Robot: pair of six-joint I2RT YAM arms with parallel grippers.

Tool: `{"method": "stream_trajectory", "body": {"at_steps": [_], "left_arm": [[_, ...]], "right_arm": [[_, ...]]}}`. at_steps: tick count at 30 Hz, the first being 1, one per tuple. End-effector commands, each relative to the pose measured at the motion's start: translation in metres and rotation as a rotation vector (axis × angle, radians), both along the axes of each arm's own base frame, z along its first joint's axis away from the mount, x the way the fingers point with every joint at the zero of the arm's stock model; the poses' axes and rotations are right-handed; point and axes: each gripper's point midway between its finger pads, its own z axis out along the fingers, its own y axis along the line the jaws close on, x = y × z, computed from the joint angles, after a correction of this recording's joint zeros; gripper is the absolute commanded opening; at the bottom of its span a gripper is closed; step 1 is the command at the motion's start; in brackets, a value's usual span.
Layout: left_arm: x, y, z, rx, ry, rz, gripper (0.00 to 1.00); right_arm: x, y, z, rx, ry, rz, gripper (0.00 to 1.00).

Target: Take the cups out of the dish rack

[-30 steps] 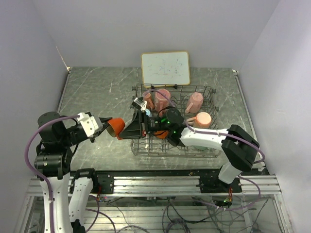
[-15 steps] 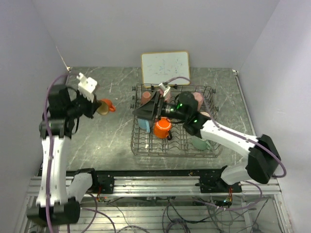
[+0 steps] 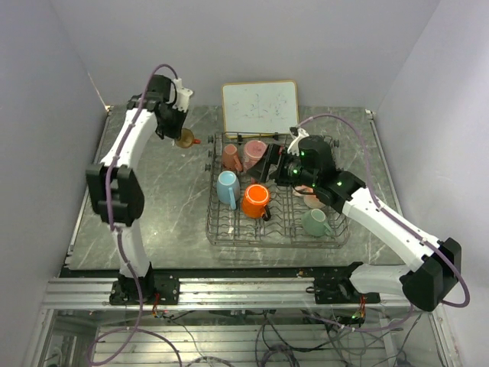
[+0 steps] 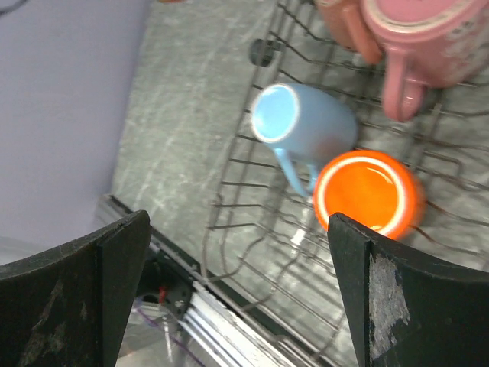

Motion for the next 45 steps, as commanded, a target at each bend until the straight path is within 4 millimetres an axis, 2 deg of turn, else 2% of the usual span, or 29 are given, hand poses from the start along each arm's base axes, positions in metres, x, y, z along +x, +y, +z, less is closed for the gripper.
{"method": "stream_trajectory", "body": {"at_steps": [1,5,9,13,18,19,23,34,41,43,44,45], "left_arm": [[0.027,0.001,-0.026,0.059,0.096,0.06,0.07],[0.045,-0.008,-0.055,0.087,0.158,0.032,0.07],[0.046,-0.016,-0.081,0.113,0.209,0.001,0.07],[0.05,-0.019,-0.098,0.11,0.221,0.0,0.07],[0.057,-0.022,-0.106,0.105,0.211,0.002,0.07],[0.059,-0.022,-0.108,0.103,0.208,0.0,0.07],[0.065,-0.024,-0.113,0.099,0.192,-0.011,0.07],[0.075,-0.031,-0.131,0.07,0.182,-0.012,0.07],[0.073,-0.034,-0.147,0.069,0.214,-0.023,0.07],[0.072,-0.034,-0.149,0.068,0.223,-0.025,0.12],[0.072,-0.034,-0.149,0.068,0.225,-0.026,0.22],[0.071,-0.034,-0.147,0.069,0.225,-0.027,0.39]], "right_arm": [[0.006,-0.031,-0.025,-0.159,0.001,-0.061,1.0],[0.012,-0.04,-0.034,-0.189,0.007,-0.079,1.0],[0.014,-0.046,-0.042,-0.202,0.019,-0.084,1.0],[0.015,-0.049,-0.047,-0.196,0.024,-0.082,1.0],[0.017,-0.047,-0.049,-0.182,0.026,-0.08,1.0],[0.014,-0.048,-0.058,-0.189,0.041,-0.078,1.0],[0.013,-0.049,-0.065,-0.188,0.055,-0.08,1.0],[0.011,-0.058,-0.071,-0.218,0.046,-0.099,1.0],[0.011,-0.06,-0.07,-0.223,0.039,-0.109,1.0],[0.011,-0.061,-0.071,-0.225,0.04,-0.109,1.0],[0.011,-0.061,-0.071,-0.227,0.039,-0.108,1.0],[0.01,-0.061,-0.072,-0.228,0.04,-0.109,1.0]]}}
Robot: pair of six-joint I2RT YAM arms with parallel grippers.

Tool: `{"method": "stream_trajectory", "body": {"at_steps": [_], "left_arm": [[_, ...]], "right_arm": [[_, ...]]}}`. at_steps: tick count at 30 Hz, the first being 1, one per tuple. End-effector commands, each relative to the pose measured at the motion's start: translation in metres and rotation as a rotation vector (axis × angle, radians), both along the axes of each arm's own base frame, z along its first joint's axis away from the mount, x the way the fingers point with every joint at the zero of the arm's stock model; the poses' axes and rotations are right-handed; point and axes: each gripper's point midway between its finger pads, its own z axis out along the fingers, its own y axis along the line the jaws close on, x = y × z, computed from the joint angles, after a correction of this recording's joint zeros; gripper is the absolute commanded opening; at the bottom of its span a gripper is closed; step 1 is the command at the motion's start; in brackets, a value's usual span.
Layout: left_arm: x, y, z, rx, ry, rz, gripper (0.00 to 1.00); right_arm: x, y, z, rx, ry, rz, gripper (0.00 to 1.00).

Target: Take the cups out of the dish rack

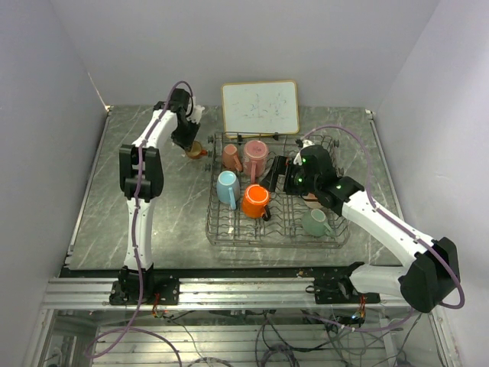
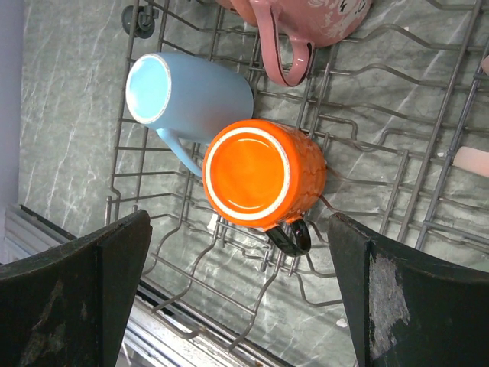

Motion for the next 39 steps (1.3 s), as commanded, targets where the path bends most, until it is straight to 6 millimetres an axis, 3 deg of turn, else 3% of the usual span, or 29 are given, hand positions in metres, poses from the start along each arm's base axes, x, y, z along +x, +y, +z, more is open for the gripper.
{"method": "stream_trajectory", "body": {"at_steps": [1,3,7,14,18,21,23,27,32,39], "left_arm": [[0.003,-0.011,-0.002,-0.024,0.005,-0.024,0.54],[0.002,-0.009,0.006,-0.016,-0.007,-0.025,0.69],[0.0,-0.005,0.038,-0.006,-0.074,-0.028,0.82],[-0.014,0.002,0.119,-0.007,-0.204,-0.038,0.88],[-0.038,0.006,0.173,-0.024,-0.28,-0.052,0.9],[-0.066,0.007,0.203,-0.059,-0.309,-0.07,0.99],[-0.088,0.007,0.218,-0.083,-0.322,-0.092,0.99],[-0.14,0.003,0.229,-0.145,-0.338,-0.162,0.99],[-0.198,-0.01,0.224,-0.251,-0.347,-0.258,0.99],[-0.244,-0.017,0.226,-0.322,-0.433,-0.338,0.99]], "right_arm": [[0.002,-0.006,0.003,-0.009,-0.032,-0.014,1.0],[0.003,-0.008,-0.002,-0.024,-0.03,-0.02,1.0],[0.005,-0.011,-0.015,-0.068,-0.023,-0.012,1.0],[-0.002,-0.003,-0.035,-0.167,-0.037,0.025,1.0],[-0.016,0.014,-0.051,-0.266,-0.063,0.09,0.99],[-0.023,0.024,-0.063,-0.312,-0.07,0.15,0.97],[-0.024,0.024,-0.071,-0.339,-0.066,0.171,0.95],[-0.025,0.022,-0.081,-0.386,-0.058,0.21,0.9],[-0.032,0.025,-0.096,-0.385,-0.032,0.252,0.8],[-0.042,0.032,-0.118,-0.388,0.013,0.276,0.62]]}}
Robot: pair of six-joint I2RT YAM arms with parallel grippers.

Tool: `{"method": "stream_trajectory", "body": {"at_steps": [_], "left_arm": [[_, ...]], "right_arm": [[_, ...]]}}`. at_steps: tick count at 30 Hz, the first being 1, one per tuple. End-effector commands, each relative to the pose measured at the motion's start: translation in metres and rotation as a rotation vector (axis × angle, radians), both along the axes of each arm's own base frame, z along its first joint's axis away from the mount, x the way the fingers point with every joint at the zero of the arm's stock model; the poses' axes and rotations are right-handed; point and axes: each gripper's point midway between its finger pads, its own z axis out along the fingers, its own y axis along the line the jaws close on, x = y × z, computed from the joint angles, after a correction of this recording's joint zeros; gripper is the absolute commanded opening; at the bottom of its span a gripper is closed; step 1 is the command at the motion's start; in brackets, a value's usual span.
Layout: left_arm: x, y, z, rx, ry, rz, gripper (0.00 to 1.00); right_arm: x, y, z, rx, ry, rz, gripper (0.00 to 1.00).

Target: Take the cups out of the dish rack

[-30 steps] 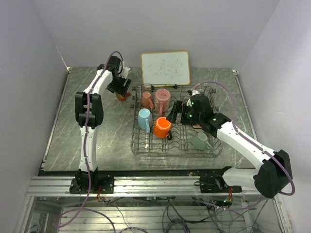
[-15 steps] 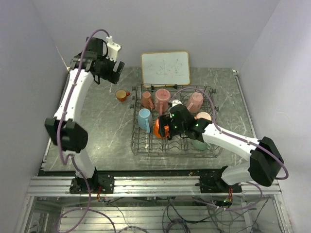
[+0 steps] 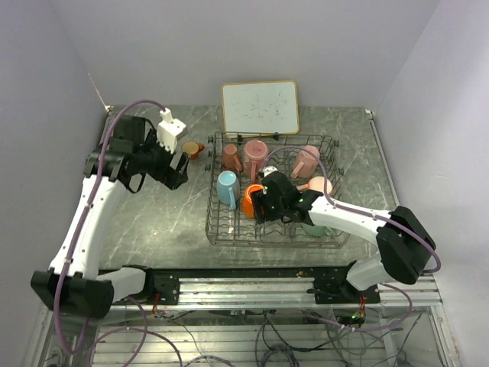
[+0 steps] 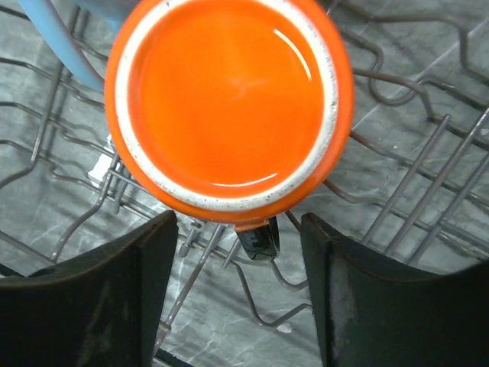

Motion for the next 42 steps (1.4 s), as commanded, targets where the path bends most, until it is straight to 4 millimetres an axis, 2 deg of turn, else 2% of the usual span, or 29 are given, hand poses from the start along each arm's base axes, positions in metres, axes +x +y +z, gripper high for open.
{"method": "stream_trajectory", "body": {"at_steps": [1,4,7,11,18,24,27,28,32,39,42], "left_arm": [[-0.017,-0.014,0.019,-0.082,-0.12,-0.098,0.99],[-0.021,-0.015,0.025,-0.099,-0.172,-0.103,0.99],[-0.024,-0.018,0.021,-0.11,-0.155,-0.111,0.99],[-0.024,-0.017,0.008,-0.101,-0.102,-0.107,0.99],[-0.035,-0.019,-0.009,-0.086,-0.092,-0.175,0.99],[-0.052,-0.018,-0.025,-0.036,-0.086,-0.281,0.99],[-0.072,-0.02,-0.033,-0.005,-0.053,-0.432,1.0],[-0.074,-0.021,-0.033,0.0,-0.052,-0.454,1.0],[-0.068,-0.021,-0.026,0.019,-0.145,-0.482,0.99],[-0.055,-0.027,0.0,0.037,-0.357,-0.519,0.99],[-0.052,-0.032,0.012,0.023,-0.396,-0.541,1.0]], "right_arm": [[-0.003,0.005,-0.013,-0.005,0.011,0.013,0.59],[-0.002,0.006,-0.019,-0.011,0.011,0.011,0.53],[-0.001,0.009,-0.021,-0.014,0.011,0.015,0.43],[0.002,0.012,-0.017,-0.027,-0.002,0.019,0.23],[0.006,0.007,0.01,-0.024,-0.04,-0.013,0.0],[0.001,0.007,0.05,0.035,-0.052,-0.012,0.0],[-0.007,0.013,0.068,0.086,-0.028,0.011,0.0],[-0.009,0.02,0.08,0.123,-0.024,0.026,0.0],[-0.026,0.044,0.125,0.288,0.015,0.116,0.0],[-0.051,0.091,0.217,0.664,0.068,0.266,0.0],[-0.061,0.109,0.242,0.822,0.117,0.317,0.0]]}}
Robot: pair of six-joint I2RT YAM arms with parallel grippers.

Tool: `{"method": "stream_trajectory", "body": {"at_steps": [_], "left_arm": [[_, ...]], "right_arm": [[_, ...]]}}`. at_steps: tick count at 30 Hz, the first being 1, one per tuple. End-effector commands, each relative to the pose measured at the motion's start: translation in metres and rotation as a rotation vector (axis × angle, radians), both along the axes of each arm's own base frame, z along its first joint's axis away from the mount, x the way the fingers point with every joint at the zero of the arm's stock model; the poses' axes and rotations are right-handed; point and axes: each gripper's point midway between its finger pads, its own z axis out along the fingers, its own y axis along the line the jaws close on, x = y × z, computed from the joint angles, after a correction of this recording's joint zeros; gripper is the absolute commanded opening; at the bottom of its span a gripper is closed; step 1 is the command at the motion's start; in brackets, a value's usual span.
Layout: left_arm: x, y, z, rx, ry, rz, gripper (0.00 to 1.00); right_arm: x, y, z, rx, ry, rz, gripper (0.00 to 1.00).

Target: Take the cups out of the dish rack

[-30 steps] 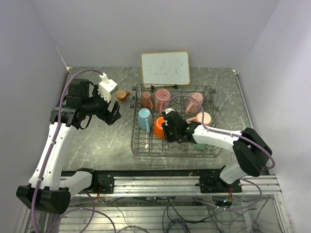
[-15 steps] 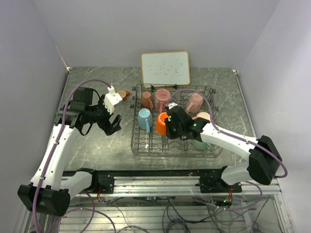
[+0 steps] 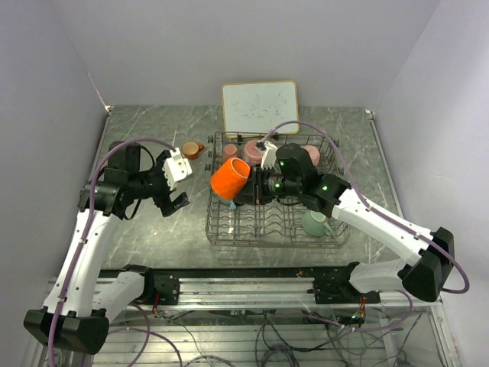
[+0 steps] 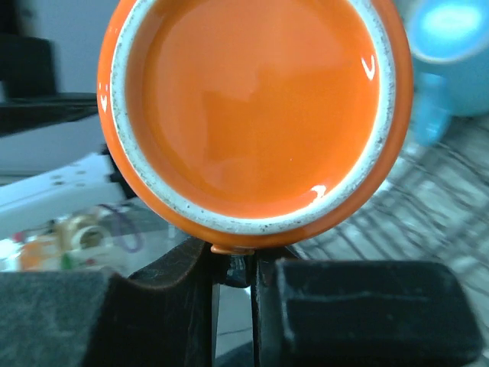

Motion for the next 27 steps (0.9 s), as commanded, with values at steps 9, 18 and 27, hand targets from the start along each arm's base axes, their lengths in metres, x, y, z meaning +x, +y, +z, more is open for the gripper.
{"method": "stream_trajectory", "body": {"at_steps": [9,18,27], "left_arm": [[0.012,-0.017,0.071,-0.122,-0.353,-0.071,0.97],[0.002,-0.031,0.095,-0.254,-0.295,-0.085,0.89],[0.002,-0.038,0.102,-0.316,-0.245,-0.084,0.74]], "right_arm": [[-0.038,0.057,0.12,0.639,0.181,0.255,0.0],[-0.053,0.059,0.134,0.816,0.318,0.331,0.0],[-0.078,0.071,0.137,0.892,0.43,0.396,0.0]]}}
